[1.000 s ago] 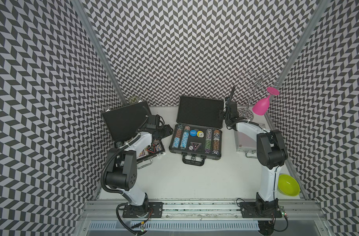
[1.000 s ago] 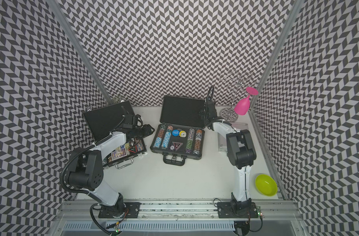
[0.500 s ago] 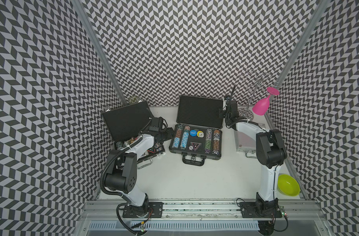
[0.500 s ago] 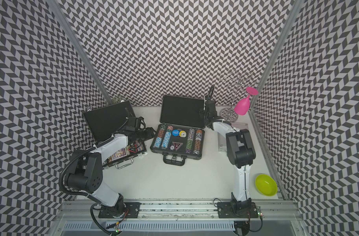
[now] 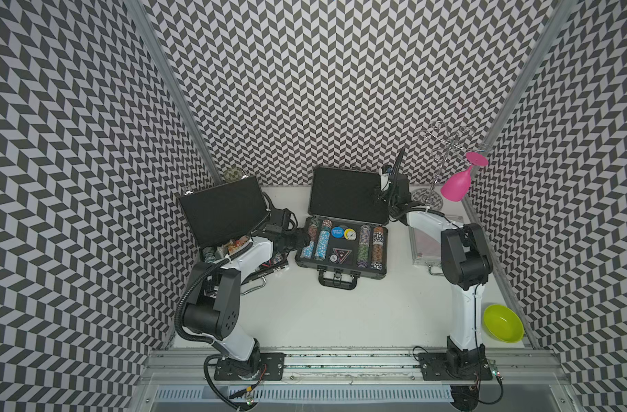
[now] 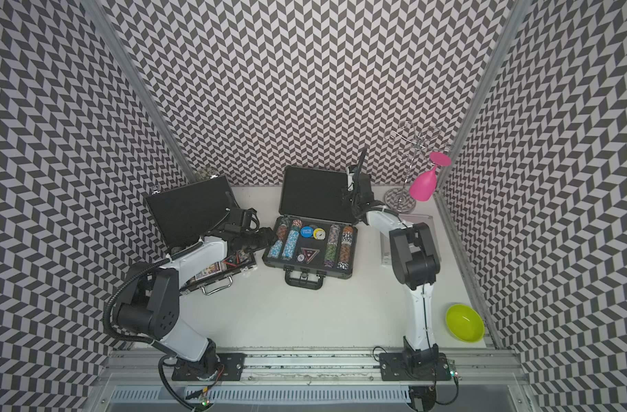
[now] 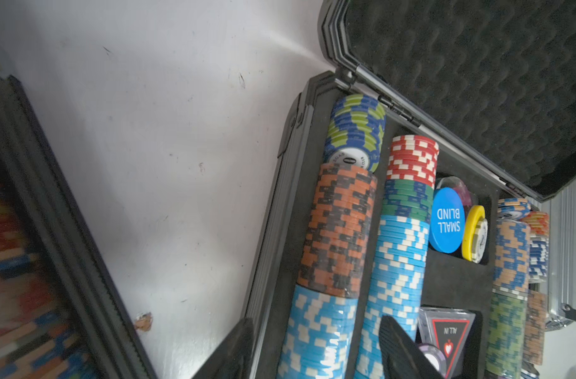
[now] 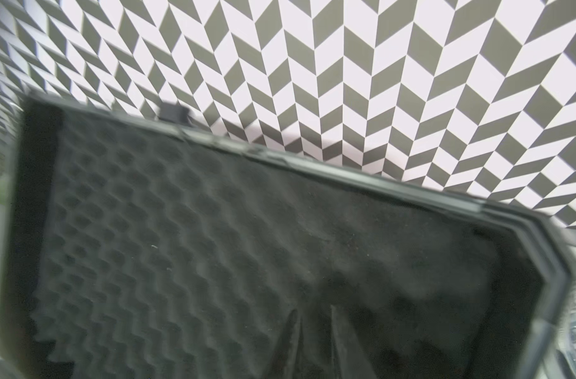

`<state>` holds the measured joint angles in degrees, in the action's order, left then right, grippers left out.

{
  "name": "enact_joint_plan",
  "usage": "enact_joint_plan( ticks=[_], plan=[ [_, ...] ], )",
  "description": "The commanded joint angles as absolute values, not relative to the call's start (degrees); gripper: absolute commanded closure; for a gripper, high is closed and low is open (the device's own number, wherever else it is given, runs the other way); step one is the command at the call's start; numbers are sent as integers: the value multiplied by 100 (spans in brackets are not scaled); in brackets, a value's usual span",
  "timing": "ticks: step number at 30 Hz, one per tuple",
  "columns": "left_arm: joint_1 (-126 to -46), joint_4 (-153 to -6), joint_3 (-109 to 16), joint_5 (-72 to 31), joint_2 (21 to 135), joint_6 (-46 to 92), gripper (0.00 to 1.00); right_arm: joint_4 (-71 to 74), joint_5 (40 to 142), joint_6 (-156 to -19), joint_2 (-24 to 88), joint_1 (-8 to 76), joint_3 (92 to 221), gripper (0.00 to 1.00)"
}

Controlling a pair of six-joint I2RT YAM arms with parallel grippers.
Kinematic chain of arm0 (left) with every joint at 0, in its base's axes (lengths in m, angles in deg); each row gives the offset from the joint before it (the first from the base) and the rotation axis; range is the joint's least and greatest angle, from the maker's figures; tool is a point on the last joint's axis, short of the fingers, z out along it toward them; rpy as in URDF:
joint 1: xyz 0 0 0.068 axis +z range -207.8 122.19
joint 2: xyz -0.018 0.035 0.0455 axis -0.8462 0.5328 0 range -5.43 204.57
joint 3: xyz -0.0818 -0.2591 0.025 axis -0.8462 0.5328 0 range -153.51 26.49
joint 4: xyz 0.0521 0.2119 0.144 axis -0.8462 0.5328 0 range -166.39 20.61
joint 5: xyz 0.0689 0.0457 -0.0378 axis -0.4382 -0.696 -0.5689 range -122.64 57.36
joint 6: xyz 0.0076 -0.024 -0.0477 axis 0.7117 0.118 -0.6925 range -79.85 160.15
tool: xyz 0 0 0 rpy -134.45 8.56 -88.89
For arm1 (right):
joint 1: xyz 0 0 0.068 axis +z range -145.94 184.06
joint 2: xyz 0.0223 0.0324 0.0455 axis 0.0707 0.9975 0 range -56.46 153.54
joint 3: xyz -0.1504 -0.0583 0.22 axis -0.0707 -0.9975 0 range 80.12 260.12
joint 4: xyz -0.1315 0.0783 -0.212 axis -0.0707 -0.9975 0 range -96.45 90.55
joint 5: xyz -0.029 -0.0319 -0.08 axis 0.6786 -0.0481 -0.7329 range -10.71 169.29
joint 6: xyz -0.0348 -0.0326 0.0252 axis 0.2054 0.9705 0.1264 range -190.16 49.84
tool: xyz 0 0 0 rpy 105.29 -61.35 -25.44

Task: Close the poker set cases
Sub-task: Close the lid of the poker set case.

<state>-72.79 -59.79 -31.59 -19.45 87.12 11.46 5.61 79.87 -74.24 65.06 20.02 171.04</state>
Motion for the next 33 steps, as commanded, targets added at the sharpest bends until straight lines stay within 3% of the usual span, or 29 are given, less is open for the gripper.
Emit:
enact_joint_plan(
  ticks=[1, 6, 14, 23, 33],
  plan=[
    [-7283, -5866, -3332, -2104, 8615, 1220, 36, 541, 7790, -7603, 6019, 2014, 16908, 66],
    [-7208, -5856, -3354, -2203, 8624, 1237, 36, 326, 7294, -7880, 5684, 1992, 16627, 55],
    [-7002, -5761, -3411, -2400, 8653, 1248, 35, 12, 7662, -8358, 5667, 1691, 16424, 45],
    [-6985, -6072, -2894, -2257, 8641, 947, 36, -173, 8229, -8271, 6227, 1526, 16802, 44],
    [-7033, -6331, -2679, -1827, 8785, 894, 38, -277, 8592, -8299, 6650, 1537, 17189, 50]
  ],
)
